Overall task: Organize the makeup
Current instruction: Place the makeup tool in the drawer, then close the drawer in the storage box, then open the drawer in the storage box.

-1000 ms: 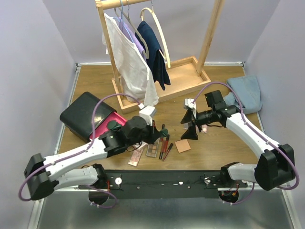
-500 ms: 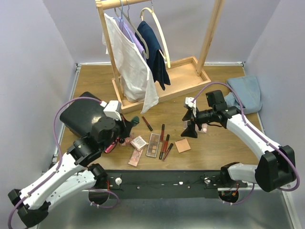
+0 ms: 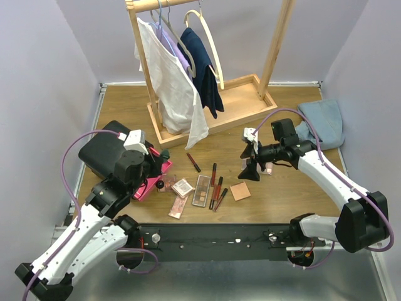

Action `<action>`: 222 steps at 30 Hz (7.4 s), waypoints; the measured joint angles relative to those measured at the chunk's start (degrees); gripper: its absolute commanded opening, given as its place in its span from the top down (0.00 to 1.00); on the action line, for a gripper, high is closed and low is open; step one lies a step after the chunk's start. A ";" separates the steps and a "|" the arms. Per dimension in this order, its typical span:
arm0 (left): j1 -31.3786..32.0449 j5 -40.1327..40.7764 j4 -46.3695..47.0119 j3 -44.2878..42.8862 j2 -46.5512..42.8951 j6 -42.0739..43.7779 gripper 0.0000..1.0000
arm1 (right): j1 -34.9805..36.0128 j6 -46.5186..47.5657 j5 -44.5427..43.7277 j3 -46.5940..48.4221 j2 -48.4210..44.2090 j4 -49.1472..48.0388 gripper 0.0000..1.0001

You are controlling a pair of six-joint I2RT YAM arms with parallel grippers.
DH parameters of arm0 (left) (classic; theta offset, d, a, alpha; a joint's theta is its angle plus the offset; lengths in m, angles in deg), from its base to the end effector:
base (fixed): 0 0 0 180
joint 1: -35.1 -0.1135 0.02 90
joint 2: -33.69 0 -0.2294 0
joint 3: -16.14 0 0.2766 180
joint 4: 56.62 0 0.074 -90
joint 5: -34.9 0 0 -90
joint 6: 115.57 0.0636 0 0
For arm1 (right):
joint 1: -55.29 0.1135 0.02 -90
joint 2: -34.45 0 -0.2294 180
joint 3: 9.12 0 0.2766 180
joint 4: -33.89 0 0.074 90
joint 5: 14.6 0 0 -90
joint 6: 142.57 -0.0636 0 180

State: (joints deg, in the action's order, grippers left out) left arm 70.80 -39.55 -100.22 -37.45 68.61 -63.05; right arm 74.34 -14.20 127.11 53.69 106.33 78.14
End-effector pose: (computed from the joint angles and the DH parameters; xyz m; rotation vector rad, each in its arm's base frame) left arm 0.1859 -0.1126 0.2763 -0.2077 2.0208 -0.5477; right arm 0.2574 0.1417 0.1970 -1.3755 1.7710 0.9346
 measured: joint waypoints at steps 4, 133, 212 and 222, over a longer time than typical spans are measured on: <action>-1.16 1.81 -1.68 -0.04 0.76 -1.25 1.00 | 0.00 0.00 0.00 0.00 0.00 -0.02 0.00; -0.04 11.78 -10.95 -10.56 25.29 7.41 0.12 | -0.42 0.72 -1.05 -0.22 -0.09 -0.02 0.00; -1.62 0.46 -5.53 -8.24 -12.83 10.38 0.01 | 29.18 -24.28 -4.15 16.46 21.53 -13.66 0.00; -1.62 1.18 -8.13 -8.26 -13.46 8.24 0.01 | 36.94 -47.17 -13.55 22.86 33.31 -29.18 0.00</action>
State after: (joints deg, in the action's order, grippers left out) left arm 69.18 -38.37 -108.35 -45.71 55.14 -54.81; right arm 111.28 -61.37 113.56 76.55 139.64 48.96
